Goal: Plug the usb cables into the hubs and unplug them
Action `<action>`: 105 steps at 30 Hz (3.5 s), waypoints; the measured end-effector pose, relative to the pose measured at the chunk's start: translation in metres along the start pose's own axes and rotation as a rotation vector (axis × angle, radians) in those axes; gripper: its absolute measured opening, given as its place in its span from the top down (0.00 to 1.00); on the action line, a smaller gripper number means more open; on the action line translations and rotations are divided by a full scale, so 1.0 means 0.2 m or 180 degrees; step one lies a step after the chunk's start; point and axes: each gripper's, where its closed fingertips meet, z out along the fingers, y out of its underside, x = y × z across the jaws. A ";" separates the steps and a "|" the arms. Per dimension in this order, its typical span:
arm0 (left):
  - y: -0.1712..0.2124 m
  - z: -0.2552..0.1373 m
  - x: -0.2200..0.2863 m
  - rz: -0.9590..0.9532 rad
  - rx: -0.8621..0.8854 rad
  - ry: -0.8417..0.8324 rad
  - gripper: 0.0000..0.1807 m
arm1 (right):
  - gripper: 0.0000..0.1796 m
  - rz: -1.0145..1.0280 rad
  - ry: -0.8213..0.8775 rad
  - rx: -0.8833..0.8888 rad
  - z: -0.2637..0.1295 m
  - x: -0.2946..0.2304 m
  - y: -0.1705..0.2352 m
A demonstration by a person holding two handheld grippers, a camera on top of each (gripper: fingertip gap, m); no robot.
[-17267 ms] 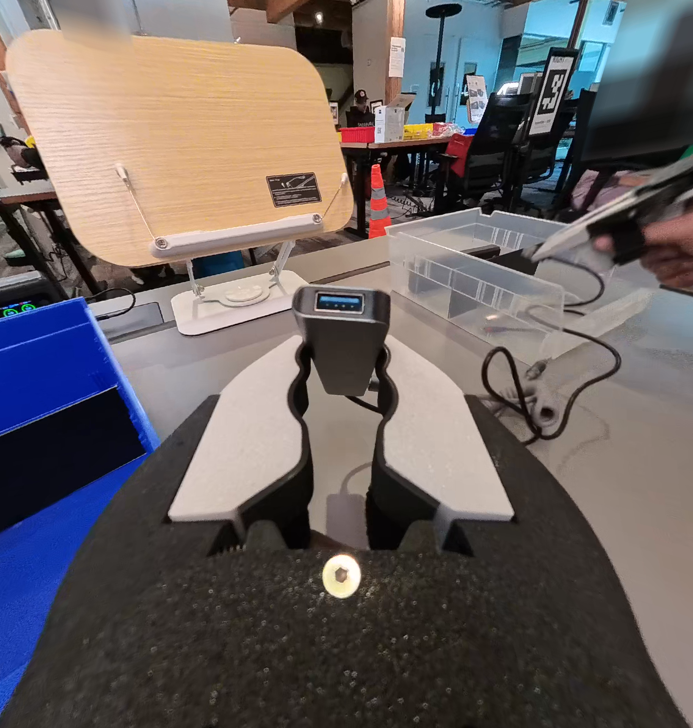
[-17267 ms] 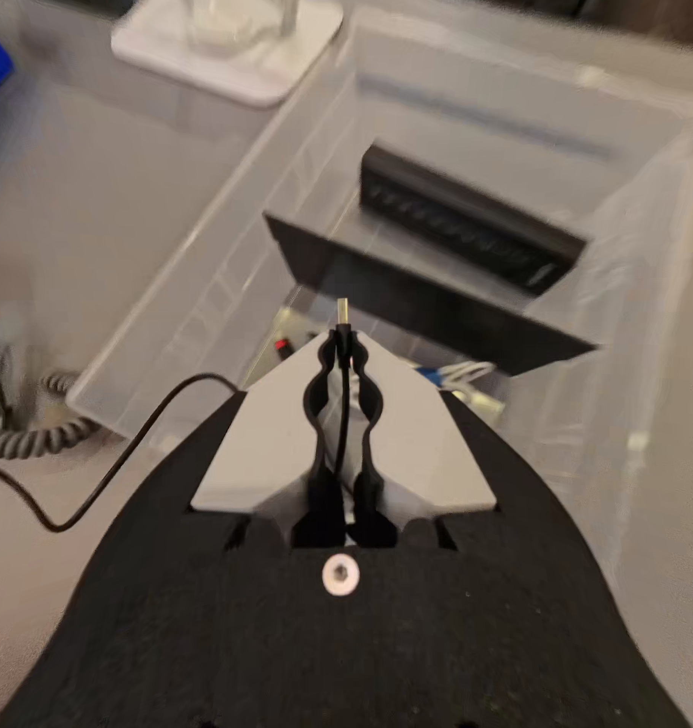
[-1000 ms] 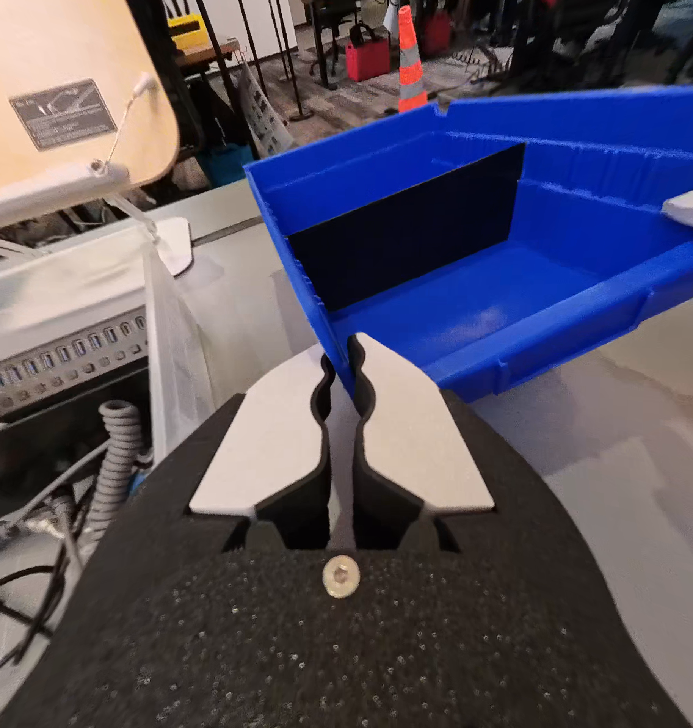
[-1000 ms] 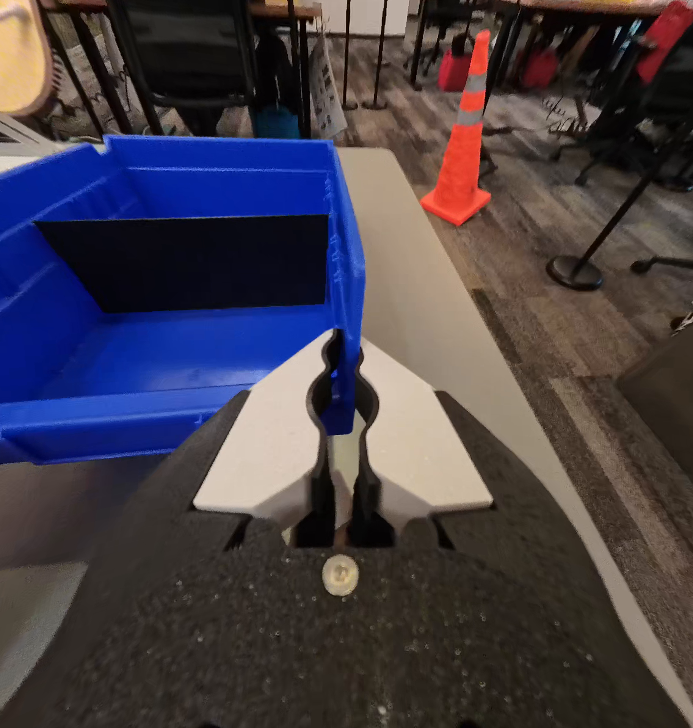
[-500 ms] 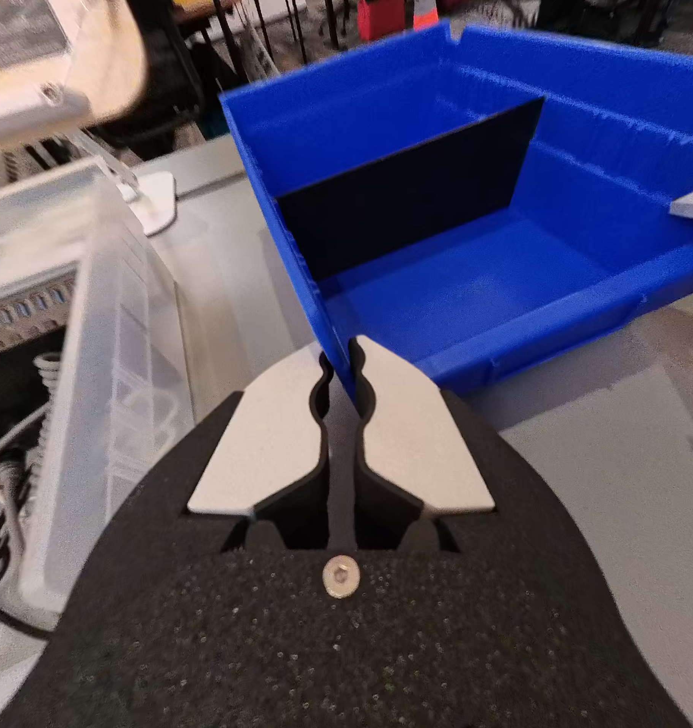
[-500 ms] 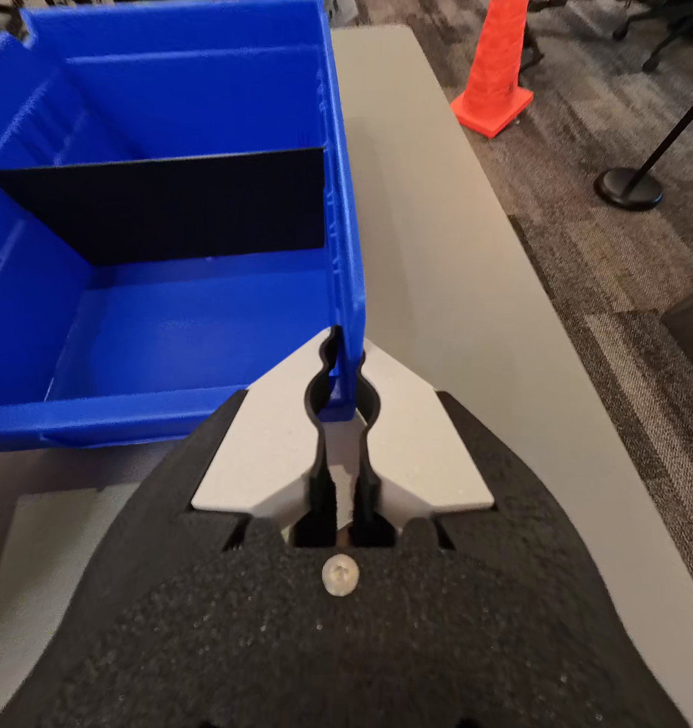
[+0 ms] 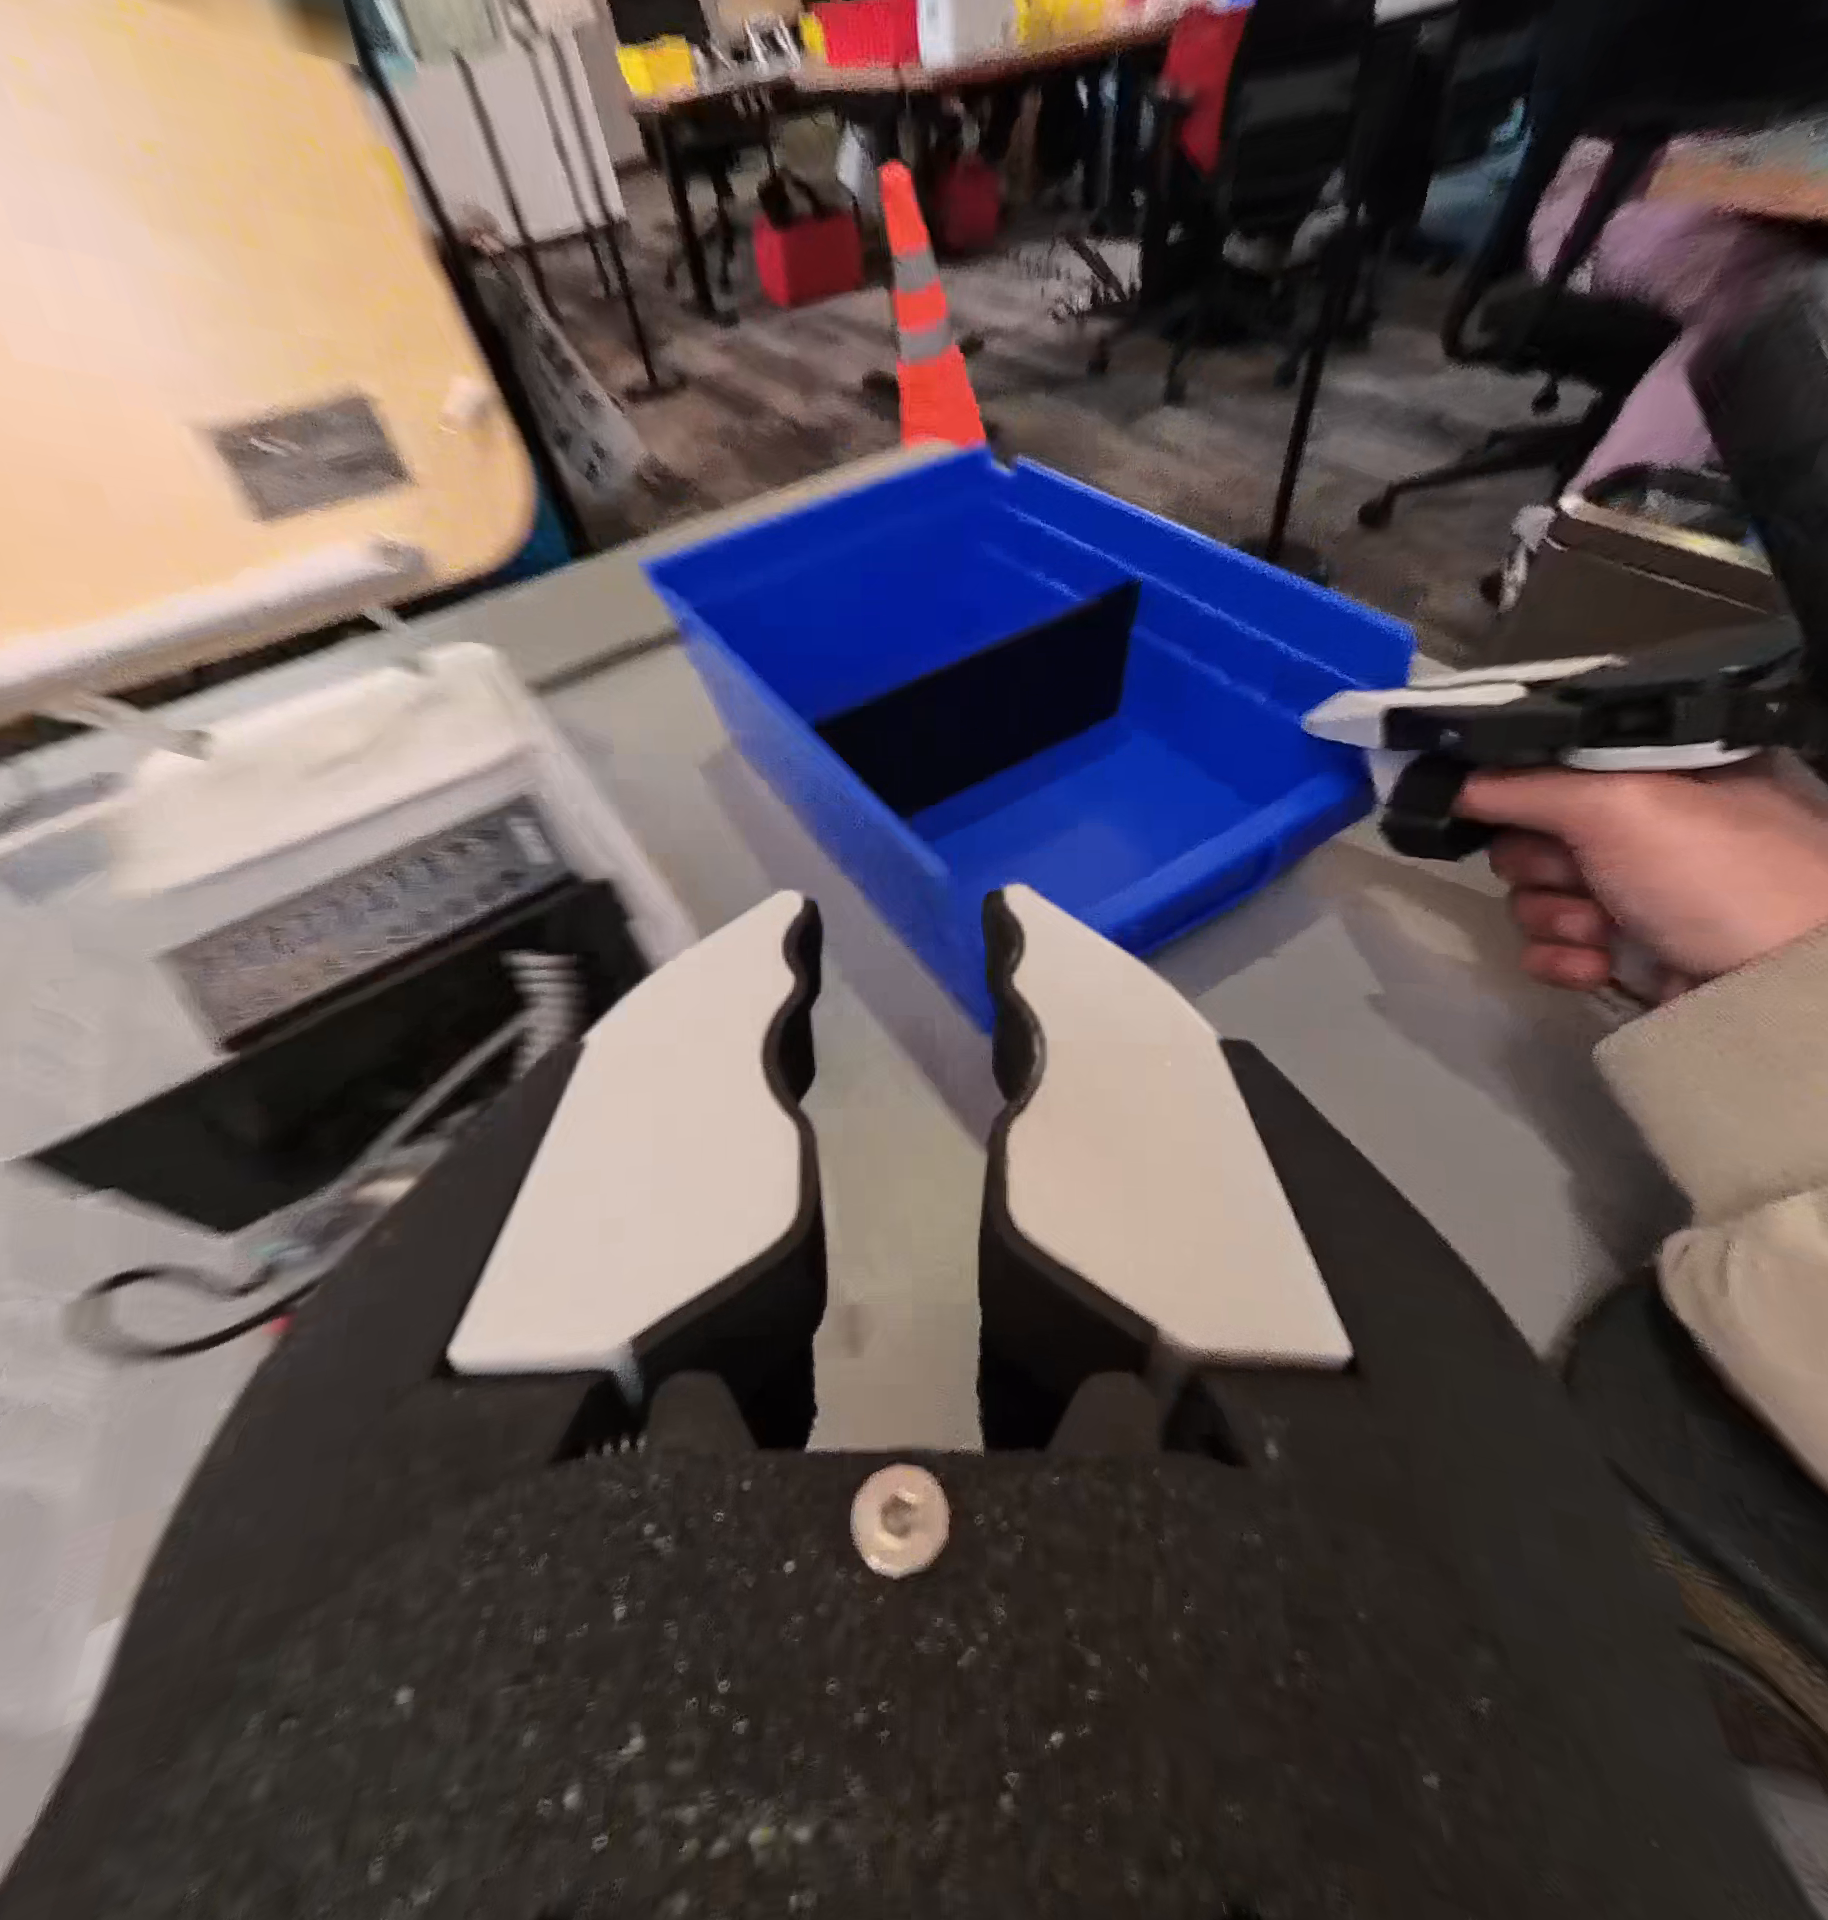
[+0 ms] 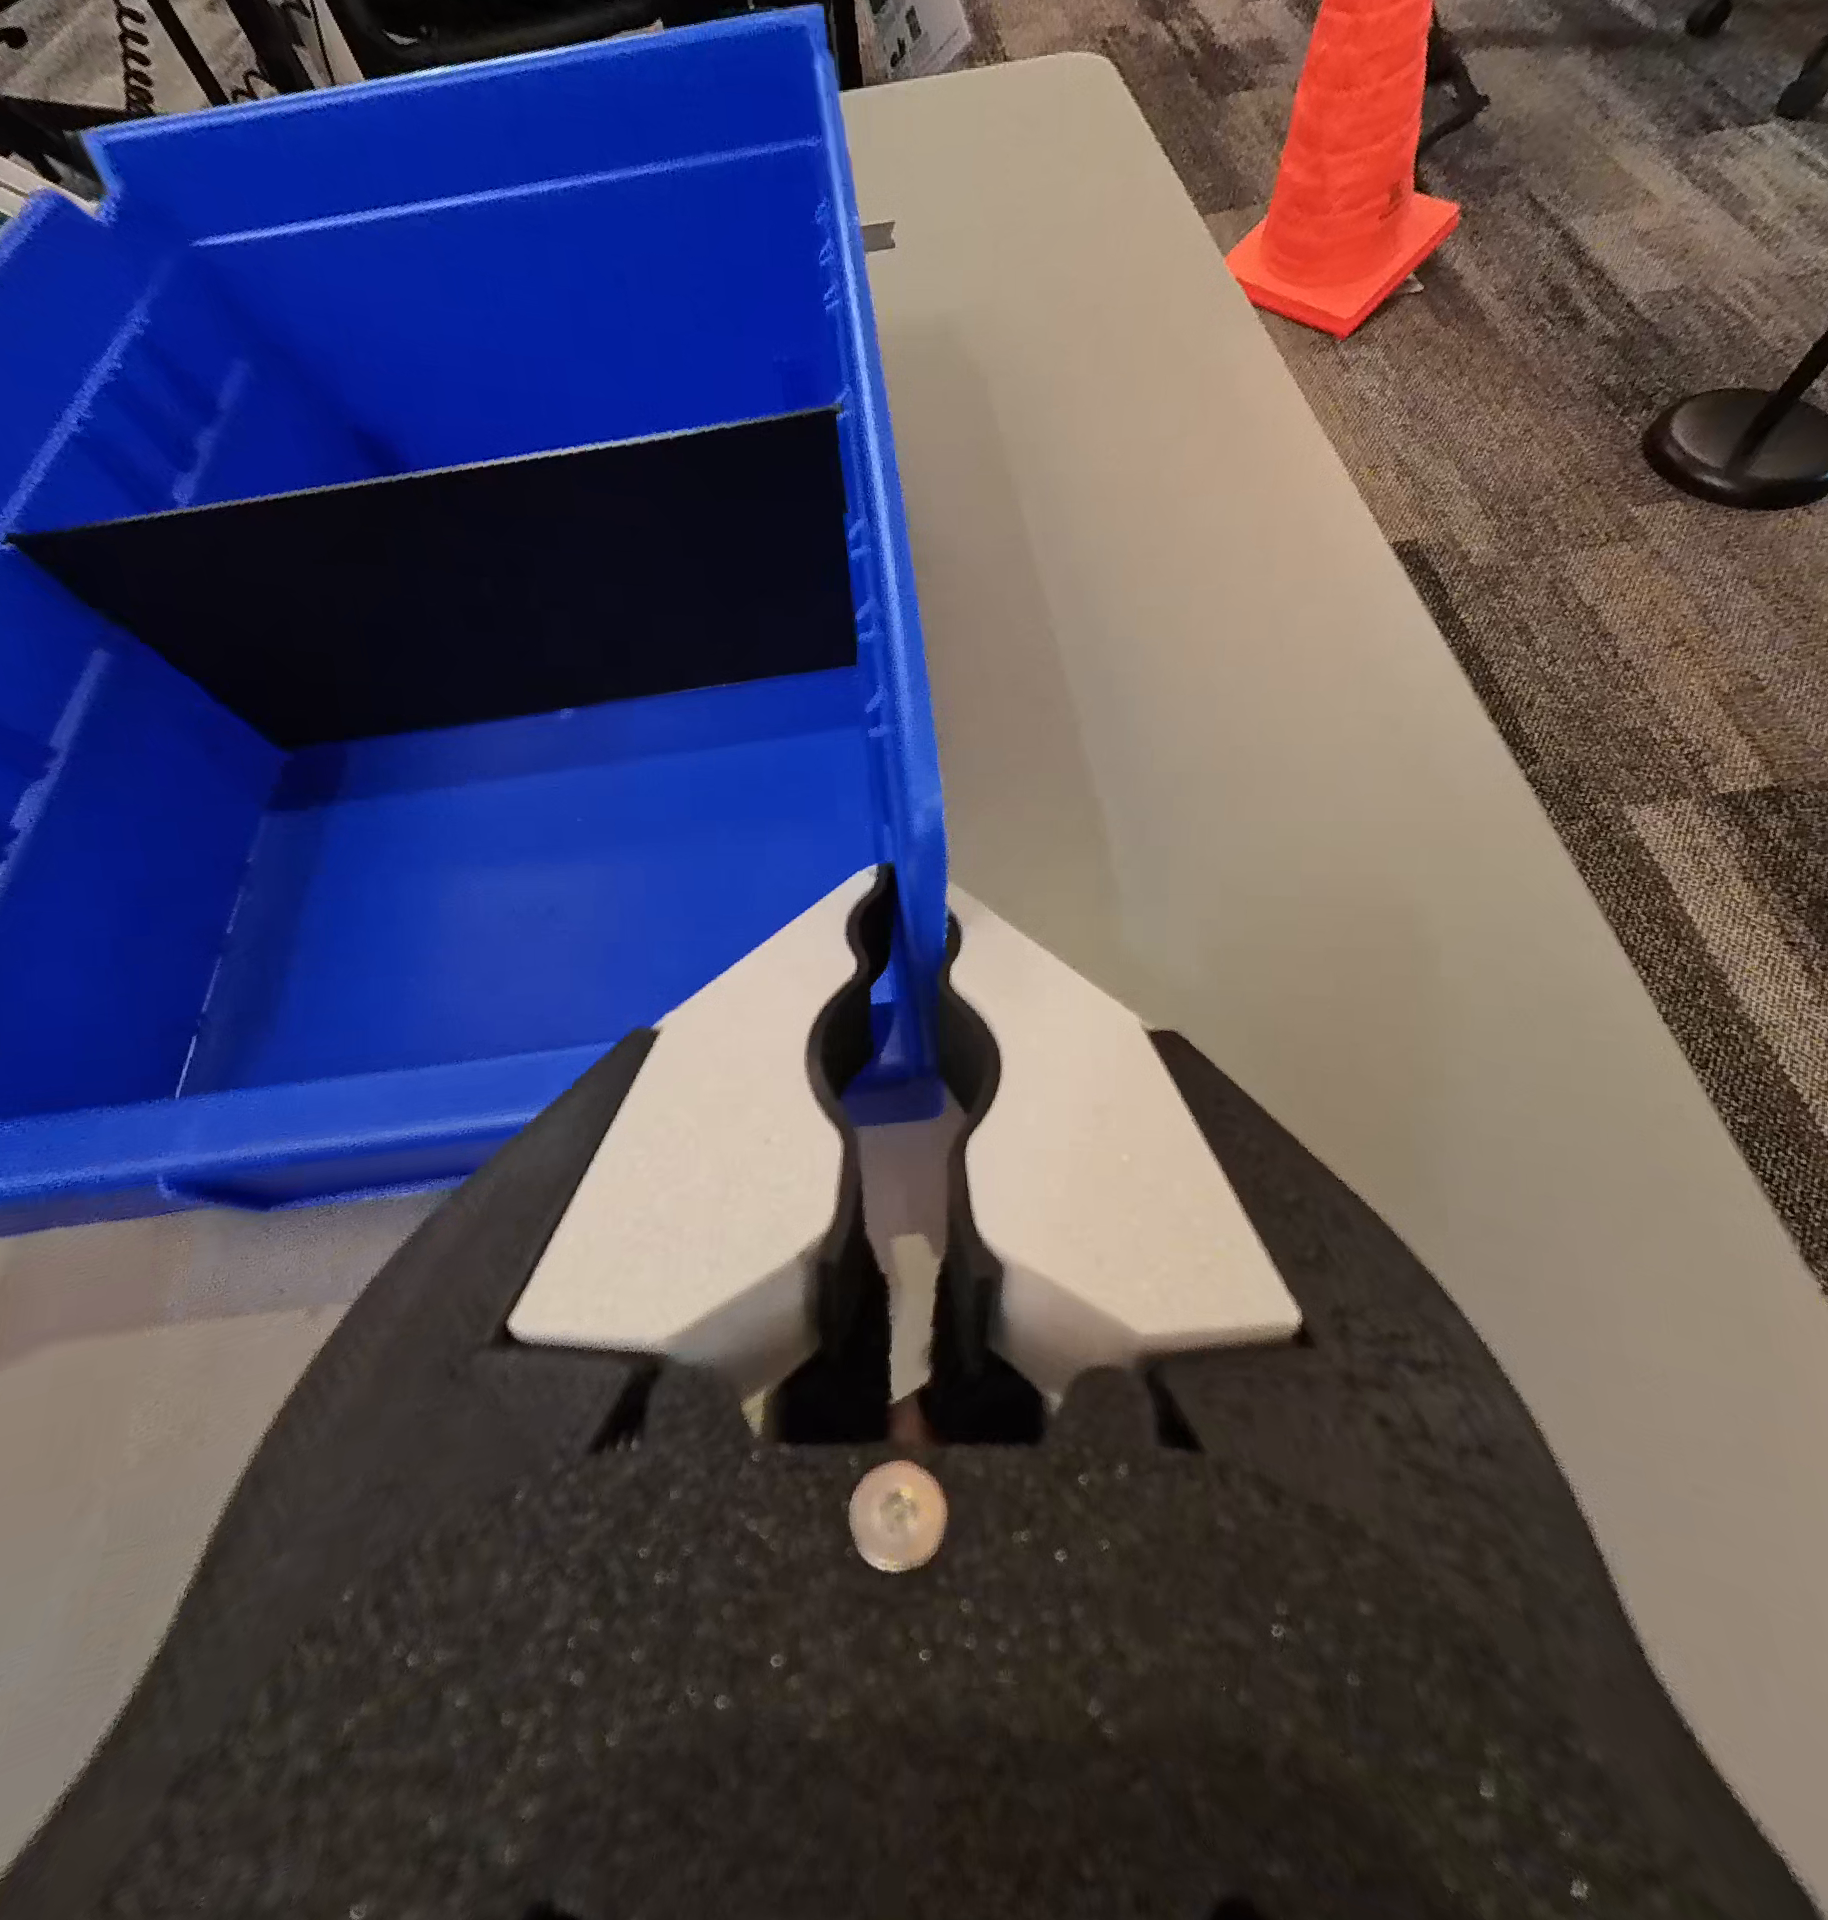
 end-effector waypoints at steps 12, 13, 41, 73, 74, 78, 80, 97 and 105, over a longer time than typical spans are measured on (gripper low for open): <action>0.71 -0.27 -1.02 -0.0501 -0.0414 -0.0747 0.68 | 0.88 -0.0238 0.0611 0.0896 -0.29 -0.03 -0.31; 0.71 -0.24 -1.00 -0.0578 -0.0371 -0.0589 0.67 | 0.88 -0.0355 0.0500 0.1153 -0.37 -0.14 -0.39; 0.73 -0.49 -1.91 -0.0648 -0.0201 -0.1219 0.98 | 0.98 -0.0725 -0.0707 0.0310 -0.11 -2.34 0.11; 0.91 -0.74 -2.27 -0.1455 0.0165 -0.1449 0.80 | 0.79 -0.0693 -0.2648 0.0122 -0.49 -1.65 0.18; 0.91 -0.74 -2.24 -0.1470 0.0147 -0.1409 0.81 | 0.79 -0.0652 -0.2538 0.0267 -0.50 -1.52 0.12; 0.94 -0.88 -2.23 -0.1310 -0.0180 -0.2016 0.82 | 0.81 -0.0740 -0.1563 0.0902 -0.45 -0.92 -0.02; 0.91 -0.93 -2.15 -0.1056 -0.0221 -0.2127 0.81 | 0.82 -0.0582 -0.1187 0.0942 -0.41 -0.69 -0.06; 0.89 -0.60 -1.63 -0.0784 -0.0272 -0.0893 0.85 | 0.82 -0.0095 -0.0892 0.0688 -0.28 -0.53 -0.03; 0.89 -0.60 -1.63 -0.0642 -0.0295 -0.0910 0.85 | 0.82 -0.0027 -0.0947 0.0630 -0.27 -0.54 -0.02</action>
